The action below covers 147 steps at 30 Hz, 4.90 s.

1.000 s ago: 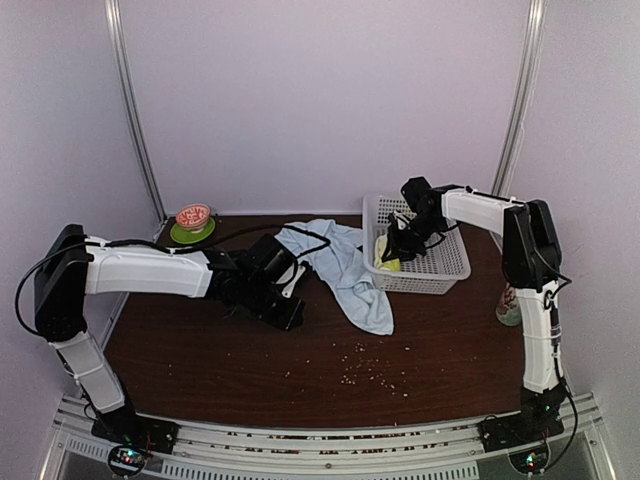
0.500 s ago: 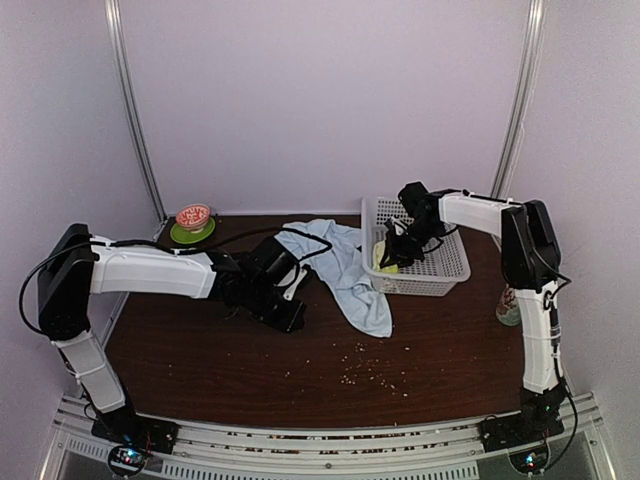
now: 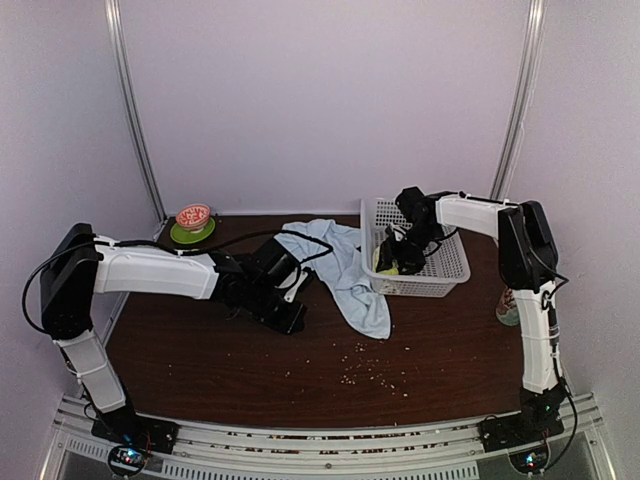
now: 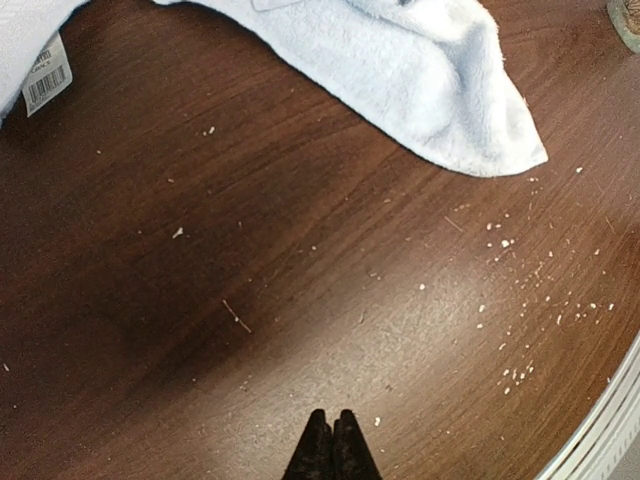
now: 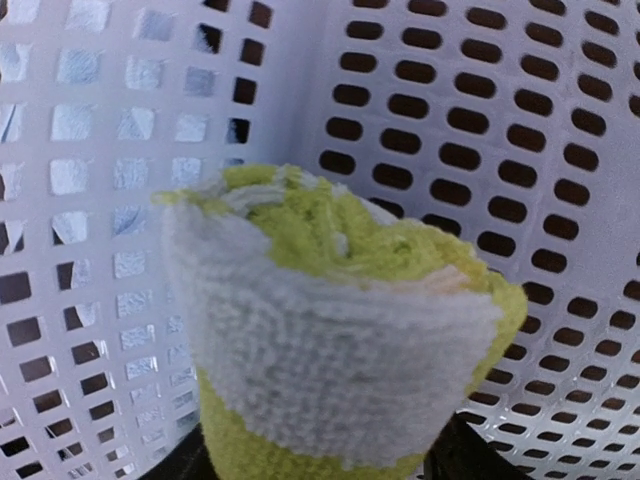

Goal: Roll the towels
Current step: Place the towel in the storage box, then move the towel to the center of the board.

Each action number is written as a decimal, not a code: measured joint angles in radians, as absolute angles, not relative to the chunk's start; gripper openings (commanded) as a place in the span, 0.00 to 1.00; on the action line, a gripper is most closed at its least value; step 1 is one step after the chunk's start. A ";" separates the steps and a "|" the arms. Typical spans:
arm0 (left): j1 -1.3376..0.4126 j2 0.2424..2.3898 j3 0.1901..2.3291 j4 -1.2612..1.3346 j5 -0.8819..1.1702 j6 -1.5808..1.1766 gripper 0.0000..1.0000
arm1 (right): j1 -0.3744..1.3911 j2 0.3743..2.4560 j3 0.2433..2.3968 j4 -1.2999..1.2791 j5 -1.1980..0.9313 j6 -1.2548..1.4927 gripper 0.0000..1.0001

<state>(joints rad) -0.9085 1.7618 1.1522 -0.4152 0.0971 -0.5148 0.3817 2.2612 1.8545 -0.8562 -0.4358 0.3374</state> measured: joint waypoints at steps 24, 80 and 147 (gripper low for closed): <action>-0.887 1.720 1.152 -0.420 0.011 -0.521 0.97 | 0.384 1.916 1.836 -0.823 -0.314 0.435 1.00; -0.908 2.212 1.633 -0.363 0.046 -0.747 0.90 | 0.722 1.642 0.955 -0.316 0.210 0.712 0.56; -1.050 1.798 1.137 -0.454 -0.319 -0.635 0.00 | 0.526 1.656 0.913 -0.210 0.080 0.759 0.55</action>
<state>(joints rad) -1.0504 1.7985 1.1374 -0.4538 -0.3195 -0.6346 0.5259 1.6558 0.9131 -0.2100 0.0799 0.7589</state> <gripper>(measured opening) 0.005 0.537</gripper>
